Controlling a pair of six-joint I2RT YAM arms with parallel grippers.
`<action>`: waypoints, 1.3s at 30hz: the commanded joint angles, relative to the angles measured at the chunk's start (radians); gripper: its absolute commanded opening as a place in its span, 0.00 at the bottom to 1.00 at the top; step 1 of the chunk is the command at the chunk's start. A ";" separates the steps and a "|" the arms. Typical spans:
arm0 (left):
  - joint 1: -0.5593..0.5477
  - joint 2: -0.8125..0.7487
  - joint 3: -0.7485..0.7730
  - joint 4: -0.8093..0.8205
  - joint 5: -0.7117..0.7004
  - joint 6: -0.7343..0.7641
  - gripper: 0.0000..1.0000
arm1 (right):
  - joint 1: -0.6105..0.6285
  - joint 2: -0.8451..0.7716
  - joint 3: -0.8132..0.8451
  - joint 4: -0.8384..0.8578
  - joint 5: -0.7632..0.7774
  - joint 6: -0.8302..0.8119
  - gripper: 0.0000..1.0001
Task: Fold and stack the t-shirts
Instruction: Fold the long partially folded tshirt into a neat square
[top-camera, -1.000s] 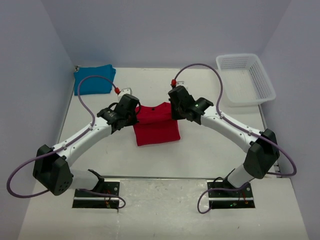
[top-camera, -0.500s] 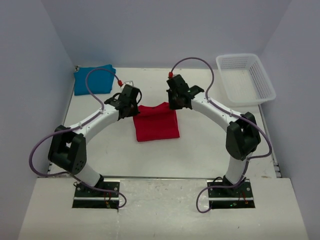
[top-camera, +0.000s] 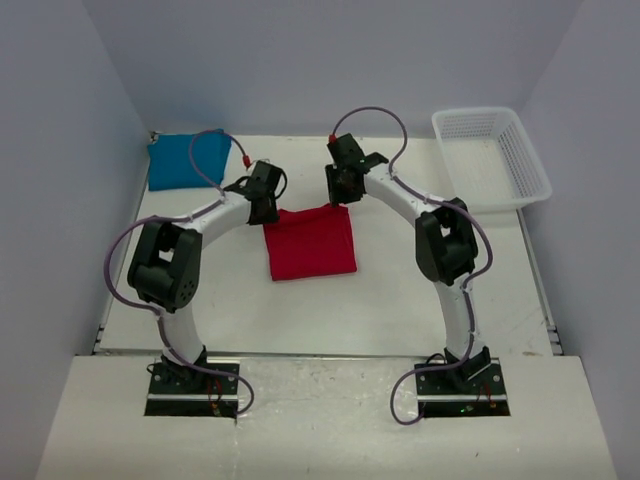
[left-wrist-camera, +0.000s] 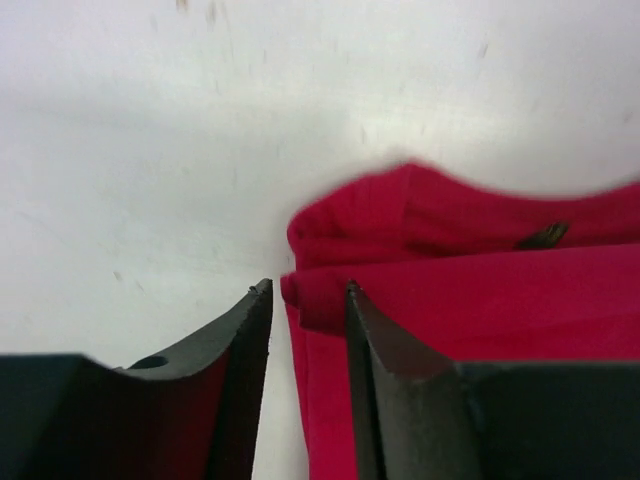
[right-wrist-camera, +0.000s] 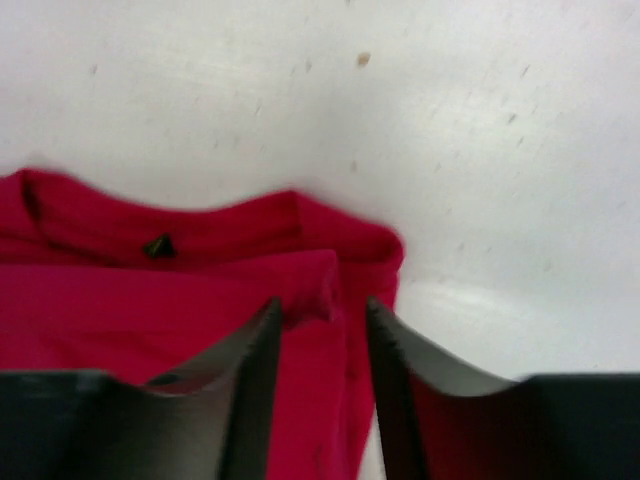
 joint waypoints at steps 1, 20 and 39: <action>0.019 0.025 0.162 0.076 -0.135 0.106 0.37 | -0.043 0.072 0.199 -0.078 0.076 -0.068 0.44; -0.033 -0.215 -0.119 0.228 0.414 0.043 0.00 | -0.081 -0.371 -0.381 0.187 -0.559 0.087 0.00; 0.002 0.012 0.013 0.152 0.164 0.114 0.00 | -0.091 0.071 0.023 -0.063 -0.440 0.107 0.00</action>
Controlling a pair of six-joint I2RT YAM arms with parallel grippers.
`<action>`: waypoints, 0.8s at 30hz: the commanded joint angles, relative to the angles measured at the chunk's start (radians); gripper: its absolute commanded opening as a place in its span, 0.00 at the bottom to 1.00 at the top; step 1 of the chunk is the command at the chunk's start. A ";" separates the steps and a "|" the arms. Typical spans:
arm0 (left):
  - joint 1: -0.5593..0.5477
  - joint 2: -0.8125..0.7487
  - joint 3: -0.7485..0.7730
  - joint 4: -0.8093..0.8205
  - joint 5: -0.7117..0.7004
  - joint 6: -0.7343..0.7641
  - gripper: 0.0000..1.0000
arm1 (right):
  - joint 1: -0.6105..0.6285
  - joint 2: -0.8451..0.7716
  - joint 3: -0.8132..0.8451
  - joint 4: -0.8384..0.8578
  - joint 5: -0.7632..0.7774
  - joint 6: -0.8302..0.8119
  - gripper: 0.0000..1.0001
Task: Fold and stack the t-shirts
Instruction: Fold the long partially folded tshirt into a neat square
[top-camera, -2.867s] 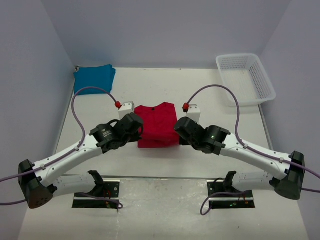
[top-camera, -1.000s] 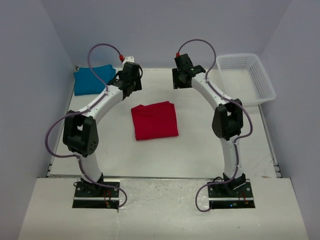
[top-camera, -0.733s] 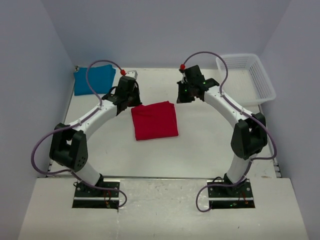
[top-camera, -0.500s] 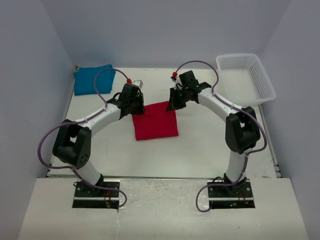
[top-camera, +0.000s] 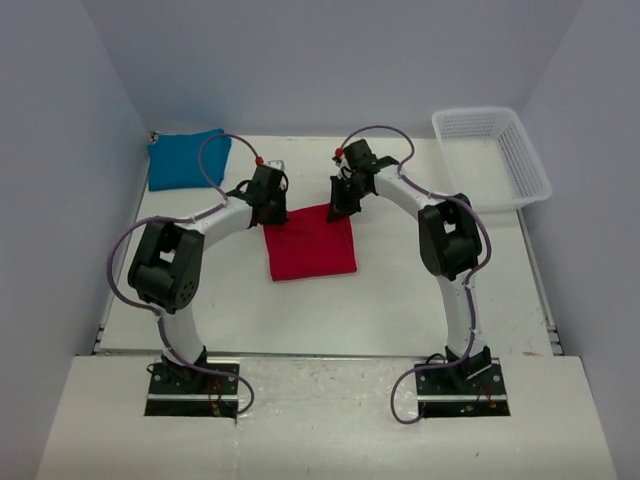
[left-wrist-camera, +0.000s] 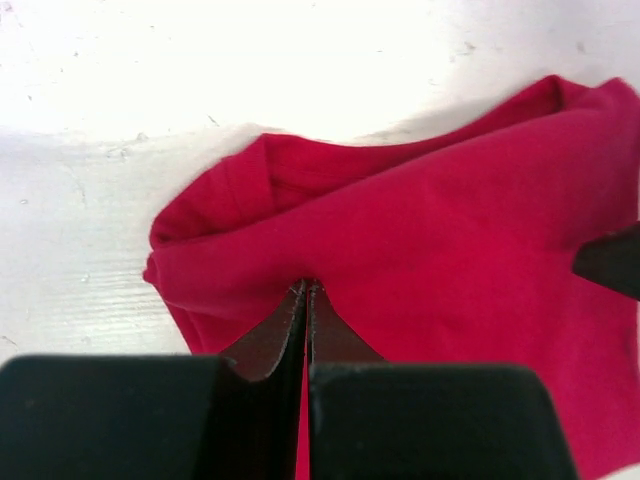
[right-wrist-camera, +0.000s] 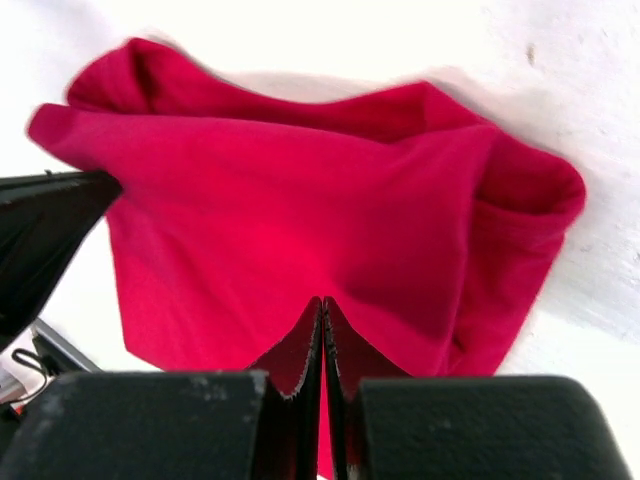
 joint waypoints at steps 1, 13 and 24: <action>0.021 0.026 0.038 0.012 -0.055 0.038 0.00 | -0.005 0.016 0.042 -0.070 0.086 0.042 0.00; 0.103 0.175 0.151 0.045 -0.017 0.062 0.00 | -0.009 0.013 -0.041 -0.094 0.230 0.091 0.00; 0.101 0.126 0.170 0.070 0.159 0.071 0.00 | -0.012 -0.068 -0.064 -0.084 0.233 0.059 0.00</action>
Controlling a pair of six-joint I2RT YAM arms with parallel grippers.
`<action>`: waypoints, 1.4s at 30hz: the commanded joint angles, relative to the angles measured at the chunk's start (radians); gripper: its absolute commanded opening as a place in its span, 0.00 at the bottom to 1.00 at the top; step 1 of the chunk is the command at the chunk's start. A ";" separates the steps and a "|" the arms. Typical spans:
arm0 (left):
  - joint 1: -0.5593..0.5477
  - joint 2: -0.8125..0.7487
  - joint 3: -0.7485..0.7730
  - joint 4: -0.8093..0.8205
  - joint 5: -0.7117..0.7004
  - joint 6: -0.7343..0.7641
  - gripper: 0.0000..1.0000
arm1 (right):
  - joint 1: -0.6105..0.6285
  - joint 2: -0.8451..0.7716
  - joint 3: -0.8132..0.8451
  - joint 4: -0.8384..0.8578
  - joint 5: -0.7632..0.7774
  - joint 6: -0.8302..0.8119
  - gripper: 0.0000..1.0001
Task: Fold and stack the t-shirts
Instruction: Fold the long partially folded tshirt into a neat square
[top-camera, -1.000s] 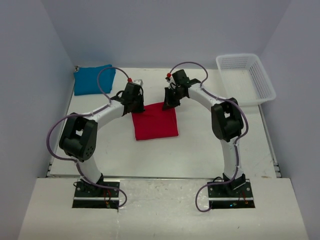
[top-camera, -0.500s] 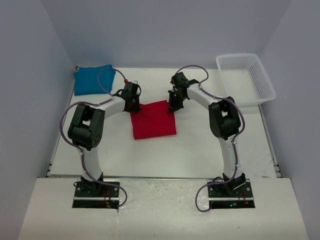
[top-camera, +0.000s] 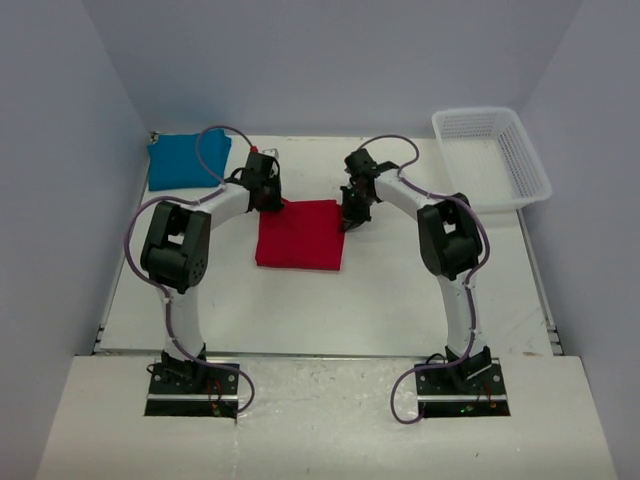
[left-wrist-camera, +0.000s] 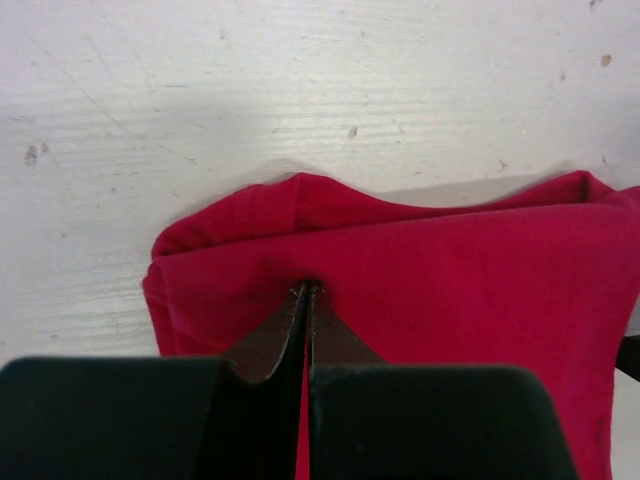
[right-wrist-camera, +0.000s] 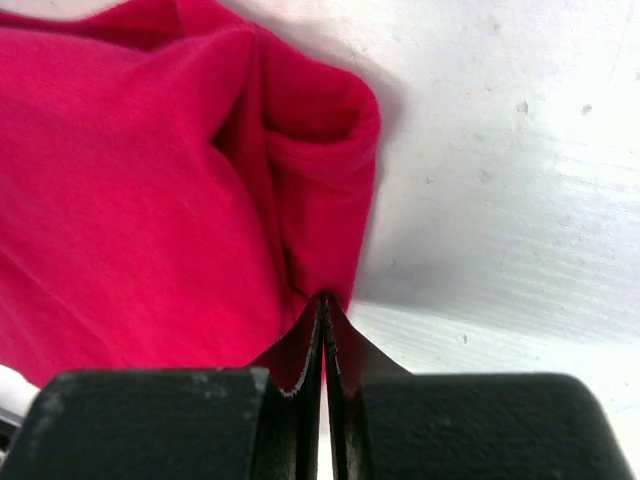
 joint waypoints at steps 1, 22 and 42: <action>0.003 -0.068 0.000 0.039 0.091 0.023 0.00 | -0.005 -0.103 -0.035 0.023 0.026 -0.028 0.00; -0.071 -0.476 -0.428 0.016 -0.073 -0.132 0.00 | 0.039 -0.308 -0.392 0.298 -0.316 0.004 0.00; -0.097 -0.365 -0.565 0.090 -0.084 -0.129 0.00 | 0.073 -0.259 -0.607 0.374 -0.211 0.150 0.00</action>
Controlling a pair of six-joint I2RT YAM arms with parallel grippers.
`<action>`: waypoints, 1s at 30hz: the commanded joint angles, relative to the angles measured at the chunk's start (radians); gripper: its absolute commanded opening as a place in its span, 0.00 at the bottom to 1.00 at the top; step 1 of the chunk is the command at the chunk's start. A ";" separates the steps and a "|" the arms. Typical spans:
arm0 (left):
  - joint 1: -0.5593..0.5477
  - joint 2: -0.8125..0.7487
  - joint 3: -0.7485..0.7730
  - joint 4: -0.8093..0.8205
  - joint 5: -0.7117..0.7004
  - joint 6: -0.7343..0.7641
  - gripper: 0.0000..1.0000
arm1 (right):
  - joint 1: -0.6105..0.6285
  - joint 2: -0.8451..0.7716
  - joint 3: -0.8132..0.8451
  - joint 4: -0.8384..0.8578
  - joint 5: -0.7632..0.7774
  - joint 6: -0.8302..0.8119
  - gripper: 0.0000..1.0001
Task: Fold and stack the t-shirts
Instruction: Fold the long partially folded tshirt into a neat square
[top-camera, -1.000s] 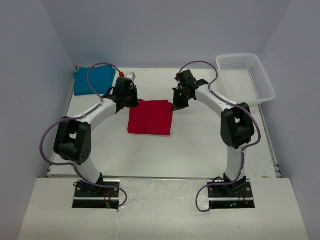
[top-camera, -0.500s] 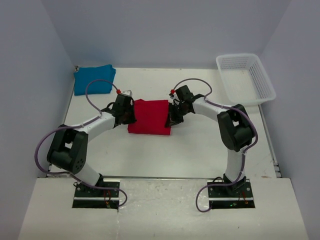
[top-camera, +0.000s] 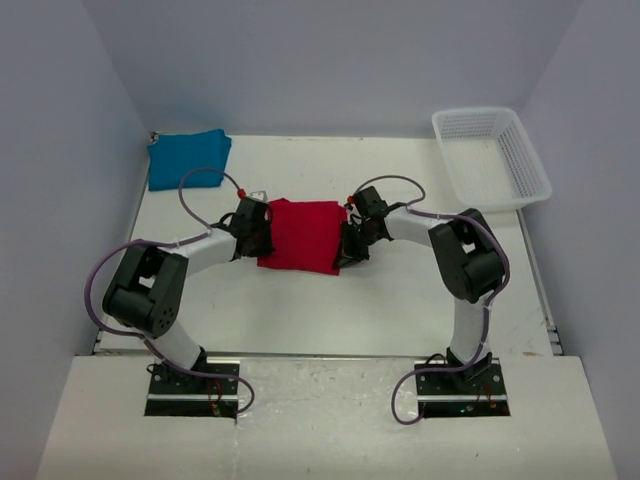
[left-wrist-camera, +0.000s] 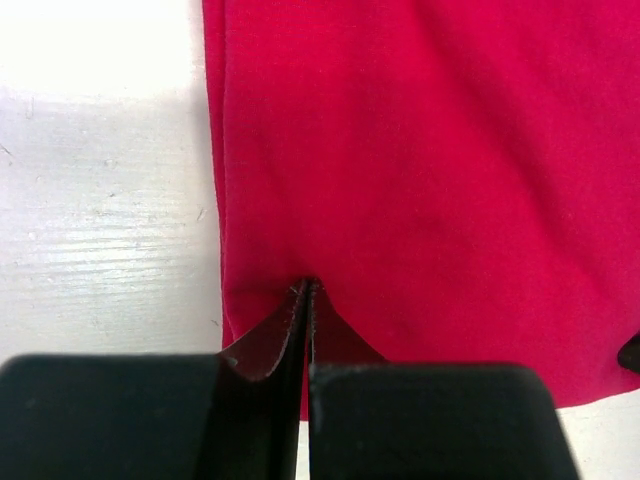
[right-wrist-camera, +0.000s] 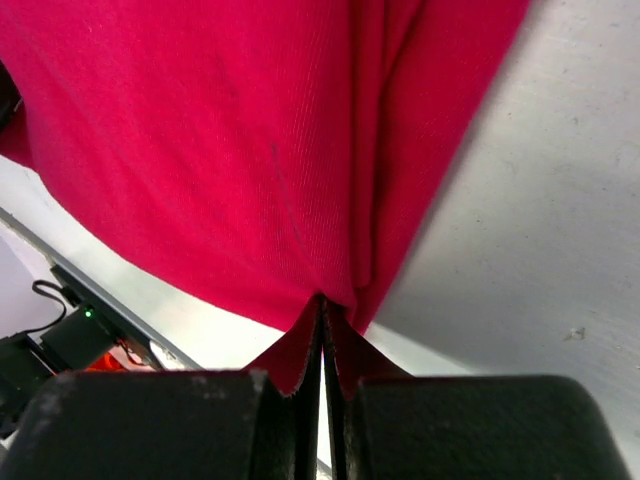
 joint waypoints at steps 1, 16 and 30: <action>-0.018 -0.001 -0.048 0.018 -0.016 -0.013 0.00 | 0.013 0.009 -0.044 0.012 0.080 0.038 0.00; -0.144 -0.035 -0.172 0.049 -0.014 -0.057 0.00 | 0.013 -0.193 -0.320 0.114 0.247 0.178 0.00; -0.167 -0.181 -0.281 0.034 -0.004 -0.071 0.00 | 0.013 -0.388 -0.350 -0.032 0.464 0.158 0.00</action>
